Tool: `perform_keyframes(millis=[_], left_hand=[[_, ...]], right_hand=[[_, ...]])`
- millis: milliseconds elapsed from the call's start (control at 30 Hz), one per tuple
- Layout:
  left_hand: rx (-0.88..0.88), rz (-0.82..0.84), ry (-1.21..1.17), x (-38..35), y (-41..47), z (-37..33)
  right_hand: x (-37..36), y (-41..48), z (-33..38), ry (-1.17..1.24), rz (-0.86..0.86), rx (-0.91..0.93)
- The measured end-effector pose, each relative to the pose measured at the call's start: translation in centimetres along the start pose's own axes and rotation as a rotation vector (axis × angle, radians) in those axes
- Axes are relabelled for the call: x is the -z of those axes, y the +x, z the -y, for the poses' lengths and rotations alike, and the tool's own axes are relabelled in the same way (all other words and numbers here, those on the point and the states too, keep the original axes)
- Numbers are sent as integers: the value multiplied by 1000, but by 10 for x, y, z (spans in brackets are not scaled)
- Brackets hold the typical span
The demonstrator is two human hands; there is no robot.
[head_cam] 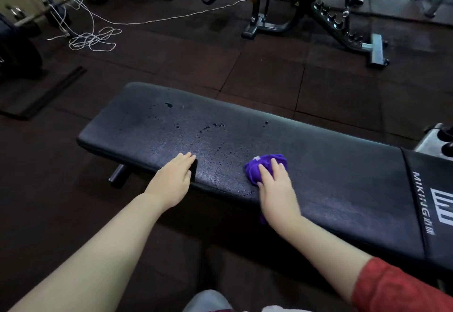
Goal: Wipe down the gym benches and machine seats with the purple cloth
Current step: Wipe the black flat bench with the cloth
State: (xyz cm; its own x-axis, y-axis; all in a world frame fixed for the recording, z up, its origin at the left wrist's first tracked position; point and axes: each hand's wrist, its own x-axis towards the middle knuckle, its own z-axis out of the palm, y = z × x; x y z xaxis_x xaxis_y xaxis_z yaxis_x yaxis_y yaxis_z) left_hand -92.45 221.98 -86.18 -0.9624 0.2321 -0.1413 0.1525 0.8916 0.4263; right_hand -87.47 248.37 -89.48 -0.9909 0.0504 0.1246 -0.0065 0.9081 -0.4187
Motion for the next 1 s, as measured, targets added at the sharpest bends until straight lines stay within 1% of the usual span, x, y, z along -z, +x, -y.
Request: perform_keyframes(millis=[67,133,233,300,367,433,500,600,733,800,900,1000], left_hand=[[-1,-38,1,5,-1,6],[-3,-37,-2,11,-1,16],[4,-48,-3,22,1,35],[0,-65,-1,30,5,48],[-10,-65,4,37,9,59],[-22,-60,9,41,13,64],[-37,-52,7,42,16,64],[-93,-31,14,36,20,49],[-187,49,52,16,23,13],[-224,61,84,7,26,-5],[-222,42,102,-2,31,-27],[-171,42,137,-8,31,-32]], right_hand=[[-17,13,37,-33,4,-35],[-32,28,69,-51,30,-59],[-53,49,111,-79,47,-37],[-65,61,131,-93,74,38],[-71,68,141,-74,115,152],[-66,69,139,-24,146,263],[-56,65,124,16,158,307],[-38,49,82,46,91,212],[-1,25,3,34,9,-10],[22,18,-39,17,-49,-135],[52,23,-96,3,-128,-293],[63,48,-129,-14,-173,-407]])
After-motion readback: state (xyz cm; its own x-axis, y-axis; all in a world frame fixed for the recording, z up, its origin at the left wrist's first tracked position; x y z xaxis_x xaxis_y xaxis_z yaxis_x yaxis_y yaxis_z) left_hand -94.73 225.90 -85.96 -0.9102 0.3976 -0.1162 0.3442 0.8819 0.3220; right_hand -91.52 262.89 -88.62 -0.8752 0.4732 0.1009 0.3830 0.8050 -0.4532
